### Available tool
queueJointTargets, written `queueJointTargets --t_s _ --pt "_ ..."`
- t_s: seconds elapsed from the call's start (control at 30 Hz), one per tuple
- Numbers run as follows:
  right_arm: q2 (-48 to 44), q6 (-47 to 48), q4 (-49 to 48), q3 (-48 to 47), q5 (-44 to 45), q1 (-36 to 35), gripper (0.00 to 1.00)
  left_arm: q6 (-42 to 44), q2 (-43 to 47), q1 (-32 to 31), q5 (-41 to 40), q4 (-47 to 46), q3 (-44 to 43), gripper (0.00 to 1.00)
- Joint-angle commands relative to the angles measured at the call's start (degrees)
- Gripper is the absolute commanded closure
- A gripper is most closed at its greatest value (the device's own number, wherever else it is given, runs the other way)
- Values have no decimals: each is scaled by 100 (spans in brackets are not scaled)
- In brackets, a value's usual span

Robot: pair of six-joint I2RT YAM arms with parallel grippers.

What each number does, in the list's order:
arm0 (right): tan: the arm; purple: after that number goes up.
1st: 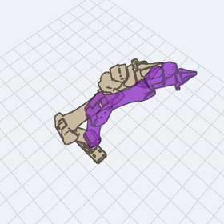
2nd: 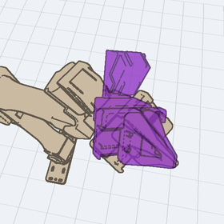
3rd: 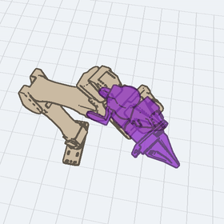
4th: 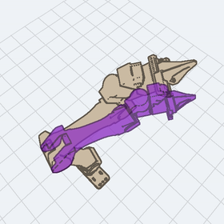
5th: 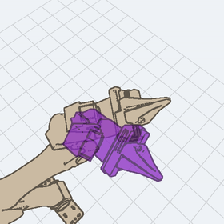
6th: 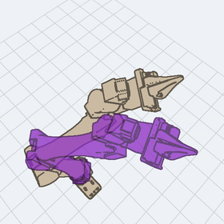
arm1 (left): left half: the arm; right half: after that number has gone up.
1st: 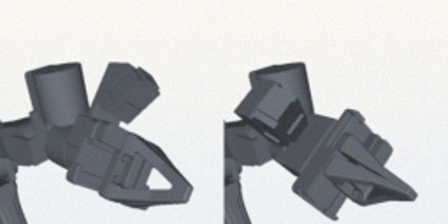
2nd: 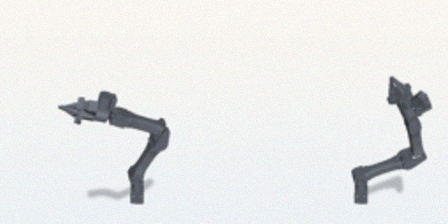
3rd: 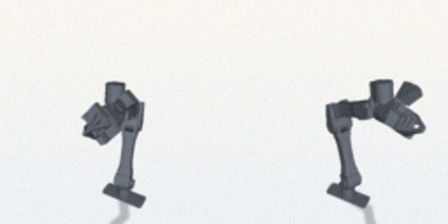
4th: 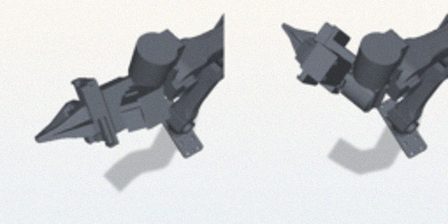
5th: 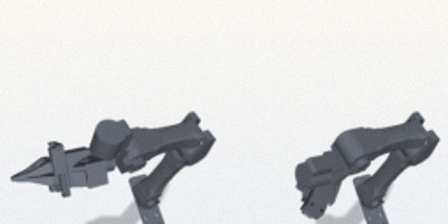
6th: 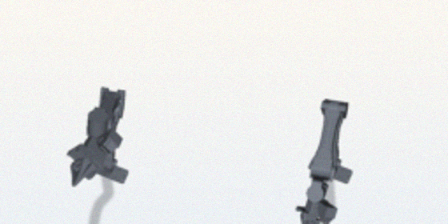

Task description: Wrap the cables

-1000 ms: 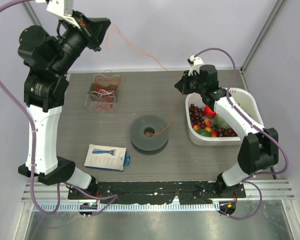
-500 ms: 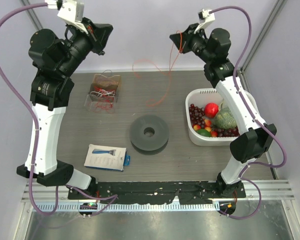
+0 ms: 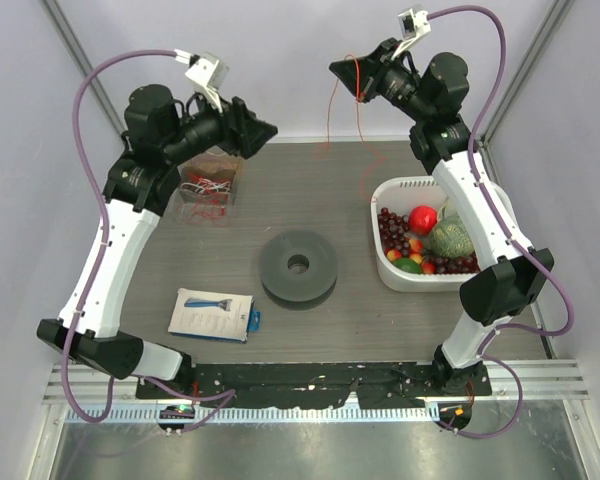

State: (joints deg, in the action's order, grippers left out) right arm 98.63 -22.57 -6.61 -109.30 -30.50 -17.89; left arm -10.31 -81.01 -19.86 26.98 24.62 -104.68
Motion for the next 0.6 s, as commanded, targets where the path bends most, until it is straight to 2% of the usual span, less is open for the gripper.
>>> queueJointTargets --t_s 0.0,0.2,0.43,0.57 --pt "-318 -11 -376 -110 -123 -22 99 -164 235 70 957 -502 553 35" --pt "-423 -134 -543 -153 -44 -22 99 -823 621 70 1722 -1801 2125 34" --pt "-529 -467 -666 -127 27 -83 99 -1509 797 70 2154 -2803 2952 33" --pt "-511 -538 -736 -110 -114 -188 99 -1370 833 70 1996 -2779 3033 32"
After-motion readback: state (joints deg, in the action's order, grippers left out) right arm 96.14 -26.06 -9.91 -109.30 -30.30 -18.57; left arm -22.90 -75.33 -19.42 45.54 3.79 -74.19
